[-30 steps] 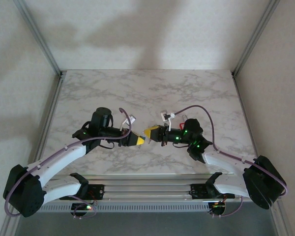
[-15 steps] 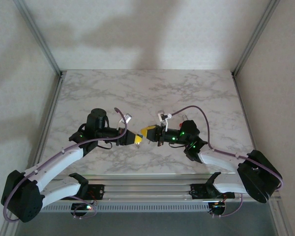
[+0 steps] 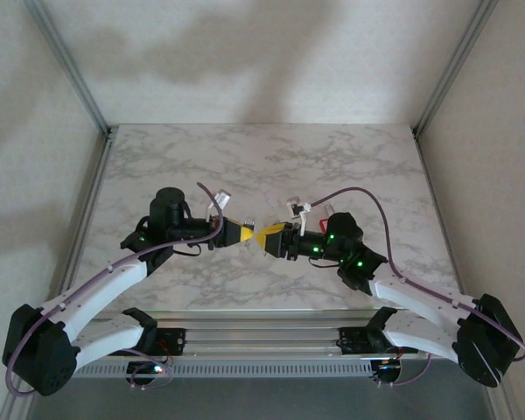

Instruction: Lock with the key

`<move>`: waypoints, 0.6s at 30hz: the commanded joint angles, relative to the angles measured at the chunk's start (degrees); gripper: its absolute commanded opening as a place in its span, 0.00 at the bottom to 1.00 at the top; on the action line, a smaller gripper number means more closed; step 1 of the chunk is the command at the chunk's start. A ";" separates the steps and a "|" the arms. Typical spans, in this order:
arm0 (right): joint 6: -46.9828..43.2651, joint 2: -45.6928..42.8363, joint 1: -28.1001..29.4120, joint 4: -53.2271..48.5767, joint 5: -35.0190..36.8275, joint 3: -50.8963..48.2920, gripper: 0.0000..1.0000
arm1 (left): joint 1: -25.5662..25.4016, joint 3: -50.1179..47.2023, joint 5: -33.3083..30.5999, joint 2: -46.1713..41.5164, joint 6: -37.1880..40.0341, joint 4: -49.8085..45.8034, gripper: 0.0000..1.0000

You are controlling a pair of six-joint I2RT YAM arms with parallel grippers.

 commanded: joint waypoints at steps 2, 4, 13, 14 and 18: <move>0.38 -2.76 -2.55 -5.15 -1.16 0.93 0.41 | 0.35 1.39 -2.83 0.59 1.51 2.31 0.00; 0.62 -3.34 -2.90 -5.17 -1.50 0.84 0.42 | 0.26 1.13 -2.69 0.98 1.04 2.88 0.00; 3.52 -0.96 -5.48 -1.11 -7.45 0.89 0.41 | -1.57 1.21 -5.56 2.05 1.22 0.69 0.00; 4.40 -0.44 -5.52 0.32 -7.98 0.38 0.41 | -1.45 1.28 -7.99 1.79 0.47 0.73 0.00; 6.05 0.22 -5.52 4.49 -7.84 -2.07 0.42 | -1.41 -0.40 -15.99 0.09 -6.31 6.37 0.00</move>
